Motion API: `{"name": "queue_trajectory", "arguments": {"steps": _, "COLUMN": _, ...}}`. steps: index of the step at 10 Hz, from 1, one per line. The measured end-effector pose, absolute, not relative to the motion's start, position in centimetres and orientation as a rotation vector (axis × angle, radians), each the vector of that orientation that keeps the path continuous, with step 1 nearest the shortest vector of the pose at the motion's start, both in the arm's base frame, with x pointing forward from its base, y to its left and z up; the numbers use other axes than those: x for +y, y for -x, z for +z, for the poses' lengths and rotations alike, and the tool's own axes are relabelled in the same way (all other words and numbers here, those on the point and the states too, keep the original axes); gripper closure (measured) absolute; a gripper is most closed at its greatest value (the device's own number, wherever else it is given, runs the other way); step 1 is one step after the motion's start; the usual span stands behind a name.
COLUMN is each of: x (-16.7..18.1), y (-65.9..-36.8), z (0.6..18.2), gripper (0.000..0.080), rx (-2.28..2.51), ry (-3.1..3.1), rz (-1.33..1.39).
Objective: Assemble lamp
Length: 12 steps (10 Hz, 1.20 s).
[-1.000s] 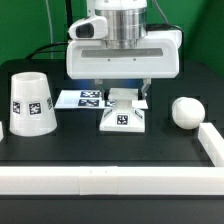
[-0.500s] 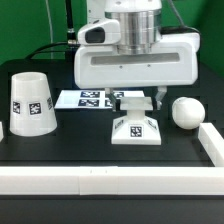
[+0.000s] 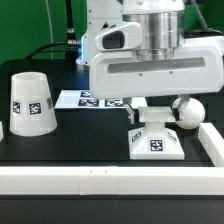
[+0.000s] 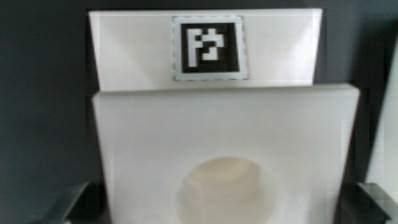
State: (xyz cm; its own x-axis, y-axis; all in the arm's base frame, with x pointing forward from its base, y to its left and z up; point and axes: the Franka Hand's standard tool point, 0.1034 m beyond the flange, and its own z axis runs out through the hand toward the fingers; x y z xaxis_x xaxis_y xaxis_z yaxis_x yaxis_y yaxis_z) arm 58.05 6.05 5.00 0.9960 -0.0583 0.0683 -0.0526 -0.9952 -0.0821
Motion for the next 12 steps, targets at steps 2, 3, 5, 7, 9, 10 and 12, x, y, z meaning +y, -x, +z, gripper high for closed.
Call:
{"name": "queue_trajectory", "arguments": {"steps": 2, "x": 7.2, "y": -60.0, "z": 4.9, "gripper": 0.0266, "rx": 0.059, "ry": 3.052, "rz": -0.139}}
{"name": "queue_trajectory", "arguments": {"steps": 3, "x": 7.7, "y": -60.6, "z": 5.0, "gripper": 0.0266, "rx": 0.048, "ry": 3.050, "rz": -0.152}}
{"name": "queue_trajectory", "arguments": {"steps": 5, "x": 7.7, "y": -61.4, "z": 5.0, "gripper": 0.0266, "rx": 0.040, "ry": 3.047, "rz": -0.179}}
{"name": "queue_trajectory", "arguments": {"steps": 7, "x": 8.5, "y": -62.4, "z": 5.1, "gripper": 0.0266, "rx": 0.050, "ry": 3.041, "rz": -0.198}}
{"name": "queue_trajectory", "arguments": {"steps": 9, "x": 8.9, "y": -63.4, "z": 5.0, "gripper": 0.0266, "rx": 0.043, "ry": 3.042, "rz": -0.218}}
{"name": "queue_trajectory", "arguments": {"steps": 10, "x": 8.9, "y": -63.4, "z": 5.0, "gripper": 0.0266, "rx": 0.041, "ry": 3.043, "rz": -0.226}}
{"name": "queue_trajectory", "arguments": {"steps": 12, "x": 8.9, "y": -63.4, "z": 5.0, "gripper": 0.0266, "rx": 0.038, "ry": 3.044, "rz": -0.225}}
